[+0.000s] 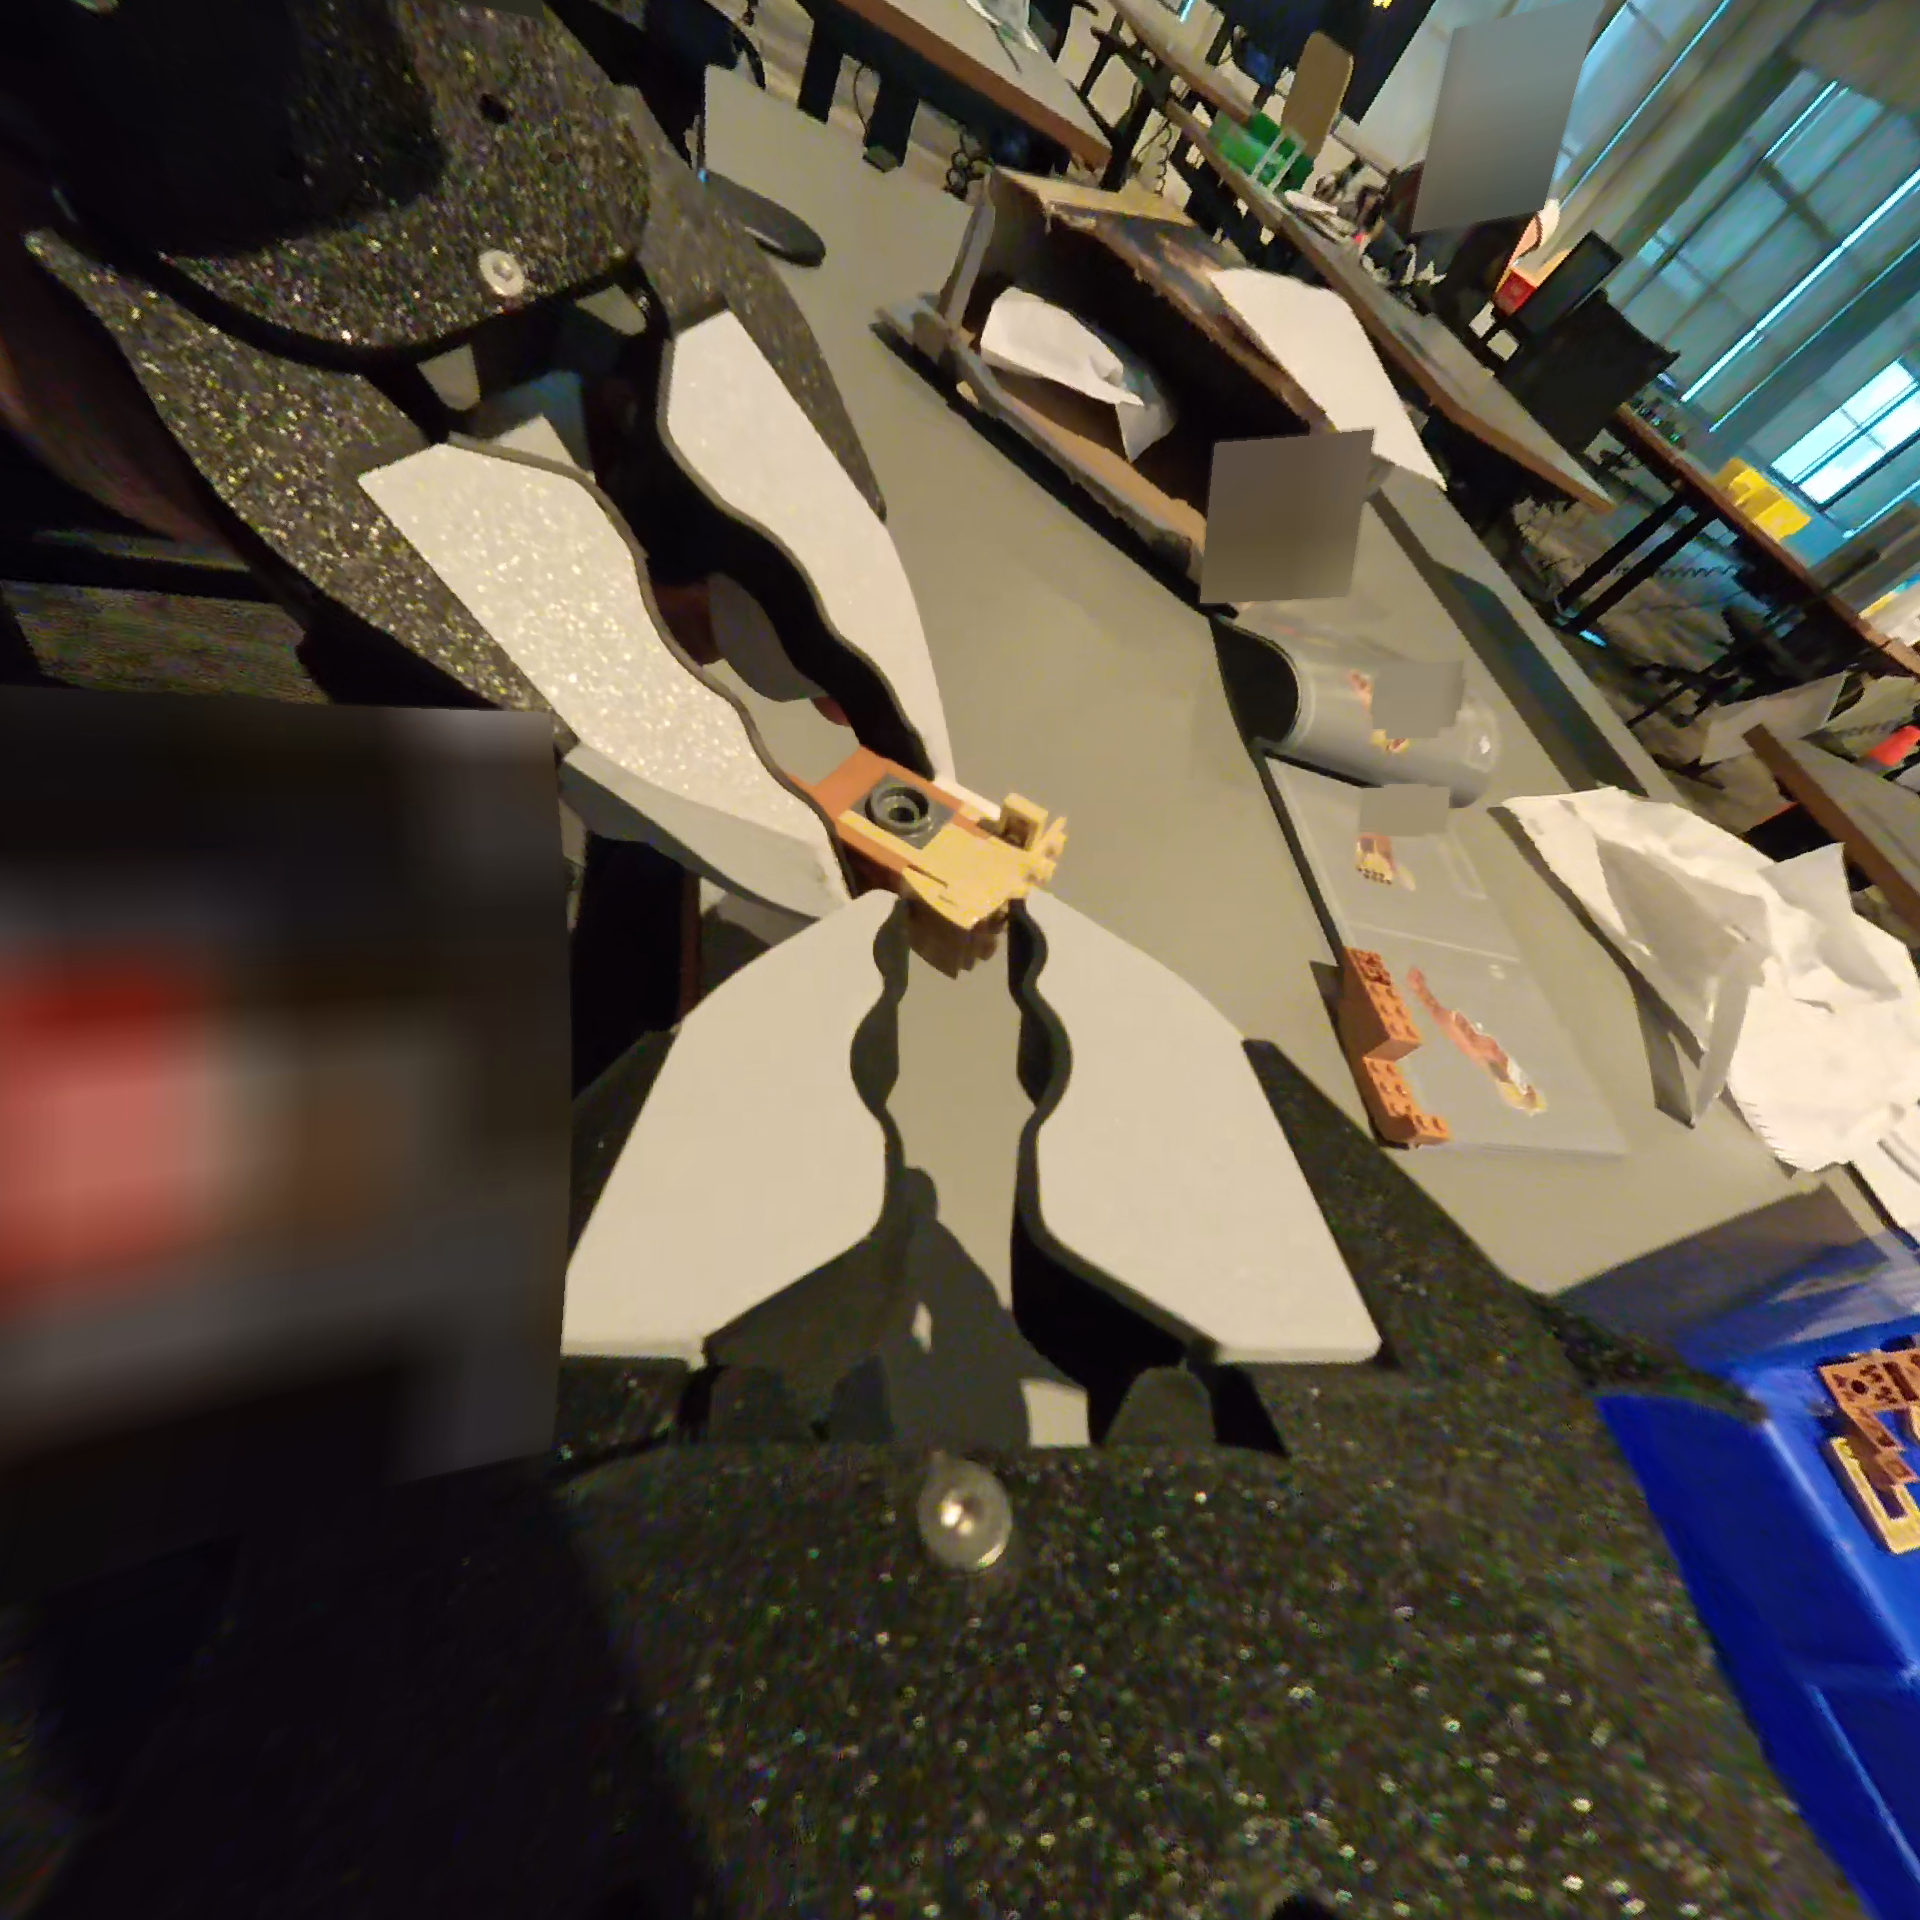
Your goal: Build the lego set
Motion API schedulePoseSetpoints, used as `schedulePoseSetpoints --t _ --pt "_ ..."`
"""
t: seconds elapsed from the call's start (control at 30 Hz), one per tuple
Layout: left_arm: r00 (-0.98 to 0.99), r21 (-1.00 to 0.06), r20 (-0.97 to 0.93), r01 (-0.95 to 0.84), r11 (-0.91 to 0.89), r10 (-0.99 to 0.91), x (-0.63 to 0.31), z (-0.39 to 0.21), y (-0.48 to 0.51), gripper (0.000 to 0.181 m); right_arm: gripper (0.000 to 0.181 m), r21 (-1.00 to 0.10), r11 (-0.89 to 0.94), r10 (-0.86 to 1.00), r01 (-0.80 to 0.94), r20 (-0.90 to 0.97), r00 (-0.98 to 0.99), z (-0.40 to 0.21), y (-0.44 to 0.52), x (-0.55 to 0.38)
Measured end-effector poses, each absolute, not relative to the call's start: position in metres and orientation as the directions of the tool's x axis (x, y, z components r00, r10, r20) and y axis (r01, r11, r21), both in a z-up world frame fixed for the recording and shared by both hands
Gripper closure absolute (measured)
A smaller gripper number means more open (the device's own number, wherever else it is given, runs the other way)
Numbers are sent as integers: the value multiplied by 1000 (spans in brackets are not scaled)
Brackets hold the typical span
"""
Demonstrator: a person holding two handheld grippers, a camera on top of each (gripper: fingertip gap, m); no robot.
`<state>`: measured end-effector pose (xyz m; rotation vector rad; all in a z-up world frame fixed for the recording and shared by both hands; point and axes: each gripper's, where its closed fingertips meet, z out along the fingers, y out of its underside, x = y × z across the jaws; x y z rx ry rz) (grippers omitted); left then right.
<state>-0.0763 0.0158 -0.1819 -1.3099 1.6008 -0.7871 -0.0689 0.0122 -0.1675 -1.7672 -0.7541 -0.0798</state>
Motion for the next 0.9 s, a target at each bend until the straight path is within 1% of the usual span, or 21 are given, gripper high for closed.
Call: schedulePoseSetpoints --t 0.2,0.37,0.5,0.57,0.73,0.83,0.9 --pt "-60 -875 -239 -419 241 -969 -74 -193 17 154 164 -836 -179 467 518 391 793 -181 14 -65" --pt "-98 -844 -189 -492 213 -977 -76 -215 16 152 164 -804 -234 510 546 376 773 -201 15 -63" --pt "-153 -800 -152 -562 212 -977 -77 -233 15 149 164 -774 -280 561 568 349 751 -212 14 -64" --pt "-173 -799 -139 -563 213 -975 -78 -233 15 148 163 -765 -314 578 562 315 753 -216 14 -62" --pt "-223 -818 -36 -553 157 -974 -84 -224 20 141 165 -753 -349 615 557 265 743 -222 11 -62" --pt "-250 -809 -35 -561 175 -968 -84 -223 32 140 168 -748 -354 621 562 261 739 -223 11 -62" --pt "-307 -794 -14 -575 197 -952 -85 -223 32 139 168 -746 -360 619 561 259 742 -224 11 -61"
